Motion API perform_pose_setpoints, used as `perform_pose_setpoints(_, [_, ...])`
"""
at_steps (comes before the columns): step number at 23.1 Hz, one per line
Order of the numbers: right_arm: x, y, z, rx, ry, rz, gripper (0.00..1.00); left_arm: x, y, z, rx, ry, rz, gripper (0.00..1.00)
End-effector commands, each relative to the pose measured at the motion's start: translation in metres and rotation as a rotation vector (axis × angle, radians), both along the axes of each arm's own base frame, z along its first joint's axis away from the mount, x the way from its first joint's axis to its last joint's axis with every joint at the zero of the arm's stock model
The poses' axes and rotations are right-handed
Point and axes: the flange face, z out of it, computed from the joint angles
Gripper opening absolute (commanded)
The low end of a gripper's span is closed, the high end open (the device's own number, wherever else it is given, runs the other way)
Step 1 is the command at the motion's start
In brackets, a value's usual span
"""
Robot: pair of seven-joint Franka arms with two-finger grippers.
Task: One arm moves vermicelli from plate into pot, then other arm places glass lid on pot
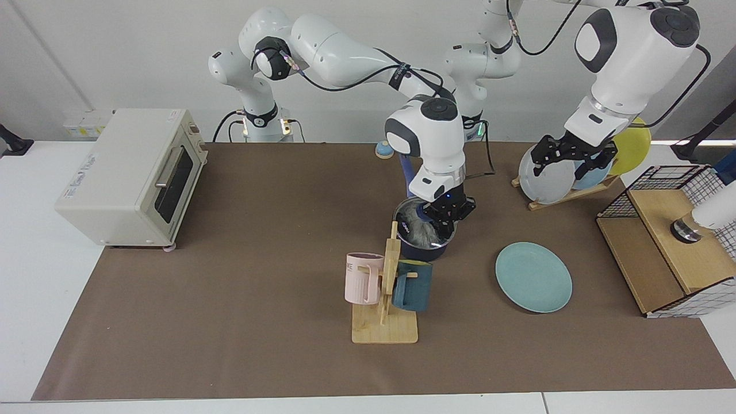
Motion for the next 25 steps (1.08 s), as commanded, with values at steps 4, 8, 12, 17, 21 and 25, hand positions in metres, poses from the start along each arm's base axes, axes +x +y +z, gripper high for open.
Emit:
perform_pose_setpoints(4, [0.013,-0.079,0.106,0.005,-0.006,-0.06,0.0,-0.008,0.002,0.006,-0.016,0.002,-0.003,1.0])
perform_pose_setpoints(8, [0.01,-0.122,0.122,-0.016,0.006,-0.068,0.0,-0.008,0.0,0.006,-0.016,0.002,-0.006,1.0])
perform_pose_setpoints(12, [-0.007,-0.172,0.117,-0.066,0.037,-0.042,0.0,-0.009,-0.001,0.008,-0.016,-0.001,-0.009,1.0])
perform_pose_setpoints(17, [-0.029,-0.225,0.103,-0.179,0.02,0.0,0.0,-0.009,0.0,0.012,-0.015,-0.015,-0.009,1.0])
perform_pose_setpoints(21, [-0.032,-0.266,0.094,-0.22,0.023,-0.025,0.0,-0.009,-0.002,0.012,-0.015,-0.017,-0.012,1.0])
perform_pose_setpoints(25, [-0.029,-0.319,0.081,-0.284,0.036,-0.054,0.0,-0.009,-0.005,0.012,-0.015,-0.017,-0.016,1.0])
